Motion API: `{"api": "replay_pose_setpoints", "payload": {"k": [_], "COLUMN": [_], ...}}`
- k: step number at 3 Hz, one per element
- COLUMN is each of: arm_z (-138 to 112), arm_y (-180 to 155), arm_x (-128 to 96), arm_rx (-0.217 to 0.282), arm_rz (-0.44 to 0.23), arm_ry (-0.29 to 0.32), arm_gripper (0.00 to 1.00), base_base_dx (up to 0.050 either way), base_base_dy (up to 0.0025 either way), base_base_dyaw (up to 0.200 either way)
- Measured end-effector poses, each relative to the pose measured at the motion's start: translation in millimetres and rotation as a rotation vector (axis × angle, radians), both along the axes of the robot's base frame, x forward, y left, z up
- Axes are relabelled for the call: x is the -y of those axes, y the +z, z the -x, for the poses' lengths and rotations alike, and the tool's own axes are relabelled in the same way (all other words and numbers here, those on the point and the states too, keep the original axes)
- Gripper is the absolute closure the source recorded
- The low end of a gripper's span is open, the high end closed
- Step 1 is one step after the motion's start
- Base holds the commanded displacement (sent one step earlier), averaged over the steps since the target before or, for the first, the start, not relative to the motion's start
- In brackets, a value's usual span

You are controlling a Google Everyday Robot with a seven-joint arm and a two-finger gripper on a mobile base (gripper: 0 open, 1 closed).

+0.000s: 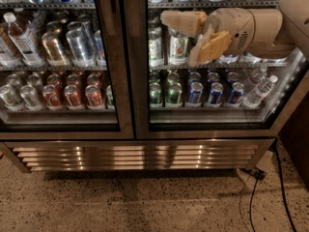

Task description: Open left fridge door

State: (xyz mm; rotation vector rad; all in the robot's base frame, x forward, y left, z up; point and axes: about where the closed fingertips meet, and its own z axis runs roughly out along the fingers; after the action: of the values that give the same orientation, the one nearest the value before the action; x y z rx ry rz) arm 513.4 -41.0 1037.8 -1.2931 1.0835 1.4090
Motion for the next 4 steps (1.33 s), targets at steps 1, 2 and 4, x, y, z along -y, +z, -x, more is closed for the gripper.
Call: {"api": "replay_pose_setpoints", "payload": {"k": [1, 2, 4], "arm_z": [0.0, 0.4, 0.0], "arm_y": [0.0, 0.2, 3.2], "arm_x": [0.0, -4.3, -6.3], "arm_rx": [0.000, 0.036, 0.082], "arm_rz": [0.000, 0.100, 0.218], "arm_ry": [0.000, -0.075, -0.161], "arm_gripper": [0.00, 0.00, 0.00], "base_base_dx": [0.000, 0.000, 0.012], "base_base_dy": [0.00000, 0.00000, 0.00107], "base_base_dyaw": [0.000, 0.000, 0.087]}}
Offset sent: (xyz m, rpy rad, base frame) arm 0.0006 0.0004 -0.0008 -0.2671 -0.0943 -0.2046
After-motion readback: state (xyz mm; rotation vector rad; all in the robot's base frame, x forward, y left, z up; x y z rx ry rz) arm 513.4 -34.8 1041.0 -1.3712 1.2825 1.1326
